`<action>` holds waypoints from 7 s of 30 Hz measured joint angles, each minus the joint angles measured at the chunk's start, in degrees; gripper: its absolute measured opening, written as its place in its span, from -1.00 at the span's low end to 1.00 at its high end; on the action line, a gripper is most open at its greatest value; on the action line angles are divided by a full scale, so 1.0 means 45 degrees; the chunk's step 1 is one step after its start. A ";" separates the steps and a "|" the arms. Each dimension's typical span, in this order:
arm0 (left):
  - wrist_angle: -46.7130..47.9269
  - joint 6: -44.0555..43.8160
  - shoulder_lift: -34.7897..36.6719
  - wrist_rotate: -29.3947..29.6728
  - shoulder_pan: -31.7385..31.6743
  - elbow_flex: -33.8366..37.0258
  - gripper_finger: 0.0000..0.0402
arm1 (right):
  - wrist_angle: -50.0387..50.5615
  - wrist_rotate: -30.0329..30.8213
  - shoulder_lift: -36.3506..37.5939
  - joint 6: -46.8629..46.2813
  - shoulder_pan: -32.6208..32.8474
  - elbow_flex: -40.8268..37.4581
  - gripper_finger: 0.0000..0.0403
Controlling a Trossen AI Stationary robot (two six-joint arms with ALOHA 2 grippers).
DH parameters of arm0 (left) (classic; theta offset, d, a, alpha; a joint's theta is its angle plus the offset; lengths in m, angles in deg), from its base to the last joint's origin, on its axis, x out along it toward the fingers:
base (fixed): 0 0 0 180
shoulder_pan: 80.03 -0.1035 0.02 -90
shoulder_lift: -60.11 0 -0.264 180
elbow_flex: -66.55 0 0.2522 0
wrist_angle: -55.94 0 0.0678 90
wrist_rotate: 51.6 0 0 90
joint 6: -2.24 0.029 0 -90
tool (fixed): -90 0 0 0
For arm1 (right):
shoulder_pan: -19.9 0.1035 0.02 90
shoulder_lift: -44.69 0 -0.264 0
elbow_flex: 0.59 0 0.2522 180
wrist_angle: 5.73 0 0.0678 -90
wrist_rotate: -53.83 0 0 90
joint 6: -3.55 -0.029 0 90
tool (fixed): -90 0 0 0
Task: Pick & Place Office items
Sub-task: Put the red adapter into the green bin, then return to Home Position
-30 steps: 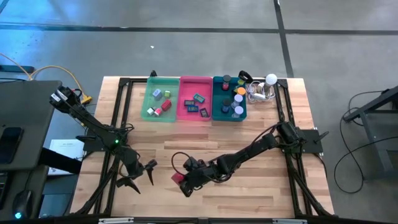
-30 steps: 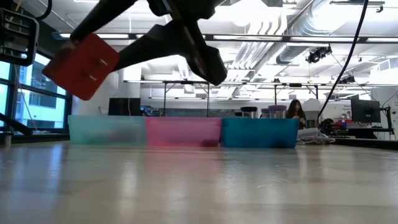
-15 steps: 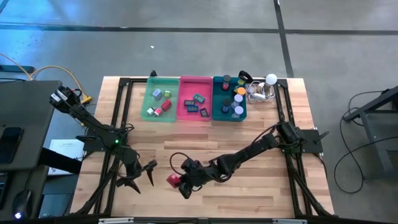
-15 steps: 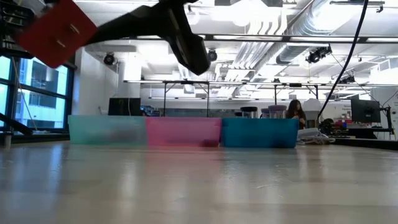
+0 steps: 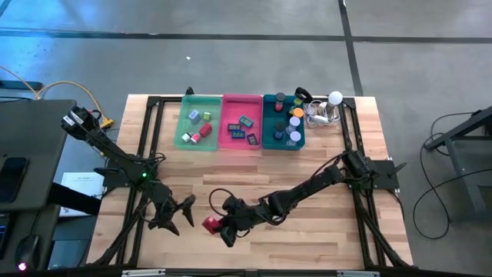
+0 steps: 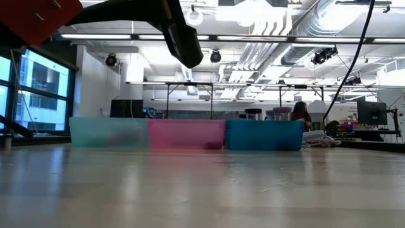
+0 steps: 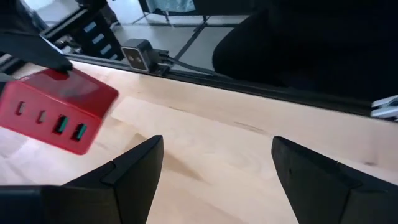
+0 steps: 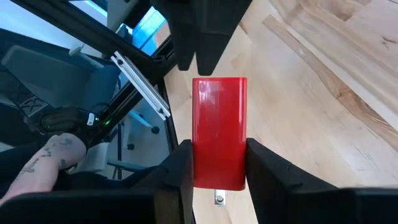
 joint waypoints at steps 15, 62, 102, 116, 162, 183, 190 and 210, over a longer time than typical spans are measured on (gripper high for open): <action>-0.1292 -0.4570 0.0000 0.3762 0.0000 -0.0005 0.46 | -0.0400 -0.0131 0.0000 0.0018 0.0121 0.0000 -0.49; -0.3384 -0.9045 -0.1351 0.3681 -0.1180 -0.0005 -0.15 | -0.0795 -0.0186 0.0000 0.2322 -0.1122 0.0000 -0.49; -0.3235 -0.9201 -0.1239 0.2761 -0.1160 -0.0010 -0.42 | -0.0776 -0.0112 0.0759 0.4082 -0.1248 0.0000 0.78; 0.1370 -0.9253 0.2906 0.4282 -0.1221 -0.0005 -0.43 | 0.3751 0.9198 0.3053 0.3042 0.0793 0.0024 0.78; 0.9451 -0.6954 -0.2535 -0.2432 -2.0704 -0.5785 -0.43 | 0.7061 1.3986 0.3041 -0.0121 0.2010 -0.0627 0.78; 0.9037 -0.7400 -0.2545 0.0916 -2.0788 -0.5785 -0.20 | 0.7329 1.2816 0.3041 -0.0121 0.1462 -0.0627 0.78; 0.8861 -0.7527 -0.2001 -0.1362 -2.0748 -0.5851 -0.19 | 0.7354 1.2760 0.3041 -0.0112 0.1462 -0.0627 0.78; 1.1678 -0.7515 0.5393 -0.3157 -1.7172 -0.5936 -0.77 | 0.6096 1.0420 0.3041 0.0264 0.0449 -0.0627 0.78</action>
